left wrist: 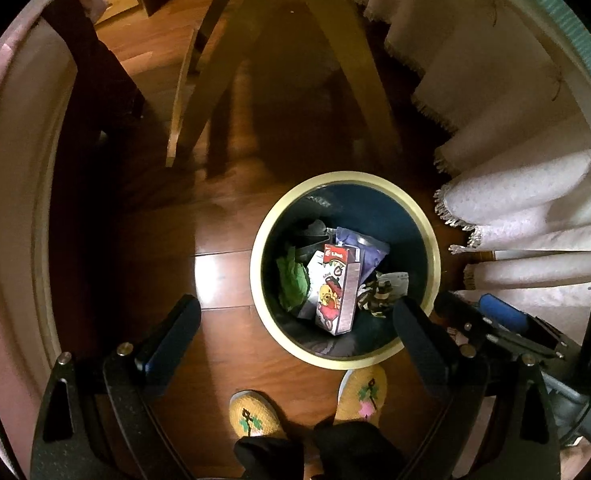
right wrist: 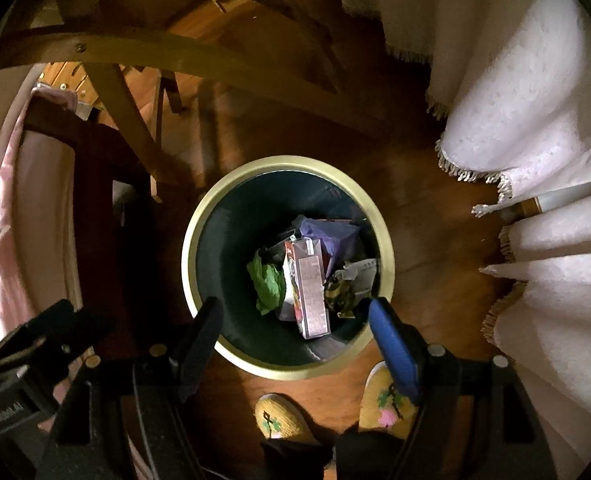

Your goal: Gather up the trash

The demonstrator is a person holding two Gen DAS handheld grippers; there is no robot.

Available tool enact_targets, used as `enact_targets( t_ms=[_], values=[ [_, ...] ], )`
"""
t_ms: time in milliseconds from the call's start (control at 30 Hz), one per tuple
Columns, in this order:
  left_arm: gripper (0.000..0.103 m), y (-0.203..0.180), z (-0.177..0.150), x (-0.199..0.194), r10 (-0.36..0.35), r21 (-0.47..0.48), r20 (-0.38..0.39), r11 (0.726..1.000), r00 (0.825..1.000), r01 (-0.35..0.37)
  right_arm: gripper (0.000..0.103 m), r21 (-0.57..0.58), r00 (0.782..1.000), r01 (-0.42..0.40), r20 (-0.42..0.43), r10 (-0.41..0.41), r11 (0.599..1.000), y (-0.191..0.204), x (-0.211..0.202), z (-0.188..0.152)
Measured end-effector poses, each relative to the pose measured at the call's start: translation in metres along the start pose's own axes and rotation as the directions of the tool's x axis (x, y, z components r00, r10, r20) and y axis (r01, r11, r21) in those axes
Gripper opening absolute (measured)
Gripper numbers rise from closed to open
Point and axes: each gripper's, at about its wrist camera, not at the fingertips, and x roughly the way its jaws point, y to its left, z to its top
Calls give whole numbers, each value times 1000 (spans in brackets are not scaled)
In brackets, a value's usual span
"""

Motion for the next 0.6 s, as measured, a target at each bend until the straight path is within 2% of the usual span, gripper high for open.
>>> enact_targets(
  t_ms=[300,500,600],
  values=[
    [96,-8,-1,-40,17,-5,12,1000,1000,-17,76,-44,999,35,15,-34,998,14,-40,-1],
    [96,-9,-1,-95,11,-14,2,1000,1000,-11,76,-34,1000,18,3,-18,999,28,-95,0],
    [96,-11,1,-136,15,-2,22,1000,1000,-15,76,-44,1000,24,8,-24,999,38,-127,0]
  ],
)
